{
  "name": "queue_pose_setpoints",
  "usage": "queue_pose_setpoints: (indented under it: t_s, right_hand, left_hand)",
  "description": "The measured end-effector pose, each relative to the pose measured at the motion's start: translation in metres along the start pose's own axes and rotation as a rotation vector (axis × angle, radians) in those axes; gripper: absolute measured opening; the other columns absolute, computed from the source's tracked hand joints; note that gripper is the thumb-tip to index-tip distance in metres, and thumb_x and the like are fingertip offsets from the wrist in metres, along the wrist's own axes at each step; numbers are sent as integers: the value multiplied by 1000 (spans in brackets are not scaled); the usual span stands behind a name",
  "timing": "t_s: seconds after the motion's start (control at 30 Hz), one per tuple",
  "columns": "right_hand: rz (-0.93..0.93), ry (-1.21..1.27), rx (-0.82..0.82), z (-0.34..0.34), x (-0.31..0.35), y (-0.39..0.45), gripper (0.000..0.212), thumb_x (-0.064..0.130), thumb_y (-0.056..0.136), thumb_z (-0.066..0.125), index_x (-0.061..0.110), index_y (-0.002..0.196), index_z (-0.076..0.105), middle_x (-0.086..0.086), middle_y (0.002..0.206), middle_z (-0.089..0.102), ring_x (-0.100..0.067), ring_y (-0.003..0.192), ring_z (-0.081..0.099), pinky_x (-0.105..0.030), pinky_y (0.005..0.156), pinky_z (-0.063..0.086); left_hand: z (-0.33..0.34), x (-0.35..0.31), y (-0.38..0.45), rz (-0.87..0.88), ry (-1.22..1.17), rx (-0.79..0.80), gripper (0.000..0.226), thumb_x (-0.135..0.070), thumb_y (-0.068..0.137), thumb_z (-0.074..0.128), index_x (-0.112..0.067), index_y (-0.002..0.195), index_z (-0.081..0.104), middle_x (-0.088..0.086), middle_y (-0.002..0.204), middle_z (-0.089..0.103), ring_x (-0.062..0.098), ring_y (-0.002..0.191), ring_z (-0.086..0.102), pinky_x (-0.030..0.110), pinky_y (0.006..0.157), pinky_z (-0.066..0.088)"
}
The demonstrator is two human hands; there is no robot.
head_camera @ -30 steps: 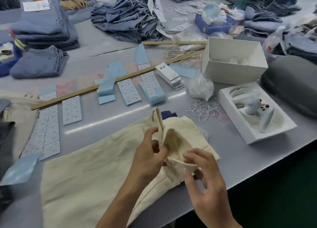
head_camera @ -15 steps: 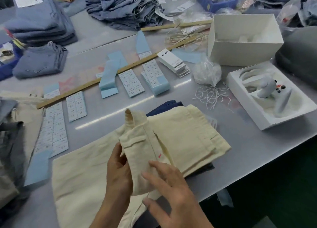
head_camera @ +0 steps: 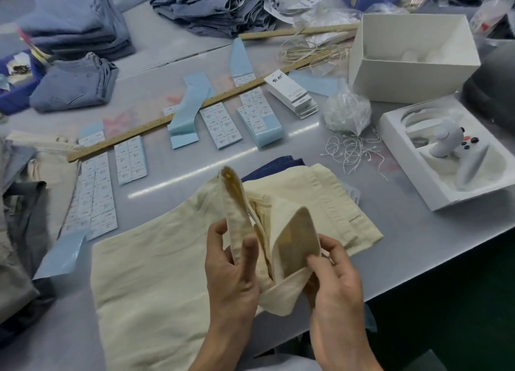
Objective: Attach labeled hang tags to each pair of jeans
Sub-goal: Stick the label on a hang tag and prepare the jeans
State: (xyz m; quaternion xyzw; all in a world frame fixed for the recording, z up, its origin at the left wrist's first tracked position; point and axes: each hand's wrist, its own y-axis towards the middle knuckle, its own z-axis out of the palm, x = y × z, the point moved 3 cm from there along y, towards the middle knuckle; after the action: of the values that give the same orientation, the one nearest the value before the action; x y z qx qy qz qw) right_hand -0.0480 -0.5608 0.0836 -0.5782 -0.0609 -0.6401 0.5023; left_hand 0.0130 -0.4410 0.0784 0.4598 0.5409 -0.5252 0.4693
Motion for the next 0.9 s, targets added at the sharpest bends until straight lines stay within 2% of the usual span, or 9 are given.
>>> queue_pose_setpoints:
  t_s: [0.13, 0.3, 0.37, 0.47, 0.53, 0.6, 0.7, 0.87, 0.9]
  right_hand:
    - [109, 112, -41, -4, 1, 7, 26, 6, 96, 55, 24, 94, 73, -10, 90, 76, -15, 73, 70, -25, 57, 54]
    - [80, 19, -40, -12, 5, 14, 29, 7, 98, 56, 31, 104, 70, -4, 102, 75, -16, 86, 70, -31, 68, 54]
    - [-218, -223, -50, -13, 19, 13, 36, 8, 99, 60, 38, 118, 61, 7, 115, 68, -13, 105, 67, -31, 83, 55]
    - [-948, -738, 23, -1, 46, 6, 35, 13, 94, 66, 21, 127, 60, 2, 126, 57, -19, 122, 55, -30, 103, 43]
    - [-1094, -1001, 121, 12, 48, 8, 32, 28, 93, 70, 21, 124, 64, 5, 122, 61, -16, 119, 54, -33, 102, 39]
    - [-975, -1096, 172, 20, 45, 16, 32, 42, 91, 71, 29, 119, 65, 18, 110, 65, -7, 107, 58, -32, 96, 36]
    - [-886, -1078, 208, 22, 47, 29, 22, 34, 87, 76, 34, 108, 69, 25, 94, 67, 1, 91, 62, -34, 91, 42]
    - [-584, -735, 325, 16, 53, 44, 19, 18, 89, 76, 35, 95, 73, 17, 88, 75, -3, 88, 71, -9, 79, 48]
    - [-519, -686, 334, 17, 53, 45, 19, 16, 90, 74, 35, 95, 74, 15, 87, 76, -4, 88, 72, -13, 81, 49]
  left_hand:
    - [0, 4, -3, -72, -92, -105, 18, -49, 88, 65, -34, 98, 62, 7, 66, 70, 14, 53, 64, 25, 47, 51]
    - [1, 3, -4, -61, -109, -88, 7, -32, 99, 60, -28, 103, 65, 13, 81, 74, 24, 67, 70, 32, 57, 58]
    - [1, 0, -4, 1, -41, -80, 8, -32, 100, 60, -29, 99, 67, 8, 88, 74, 23, 76, 70, 29, 63, 57]
    - [3, -8, -4, 107, 98, -59, 7, -31, 94, 60, -28, 94, 67, 2, 85, 70, 23, 76, 67, 35, 64, 57]
    - [6, -14, -6, 157, 130, -36, 6, -26, 94, 61, -28, 93, 66, 0, 84, 70, 18, 76, 67, 28, 64, 56]
    - [8, -20, -8, 187, 117, 5, 12, -18, 94, 63, -30, 92, 67, -2, 87, 72, 15, 80, 70, 21, 66, 57]
    - [7, -22, -8, 163, 78, 12, 13, -18, 90, 66, -30, 88, 70, 1, 85, 74, 16, 79, 71, 29, 69, 60]
    - [-1, -21, -13, 111, -8, -1, 5, -29, 85, 70, -24, 85, 68, 6, 82, 72, 20, 77, 70, 35, 70, 61]
    - [-1, -21, -13, 95, -32, 1, 9, -31, 84, 69, -23, 86, 68, 8, 83, 71, 23, 78, 71, 37, 71, 62]
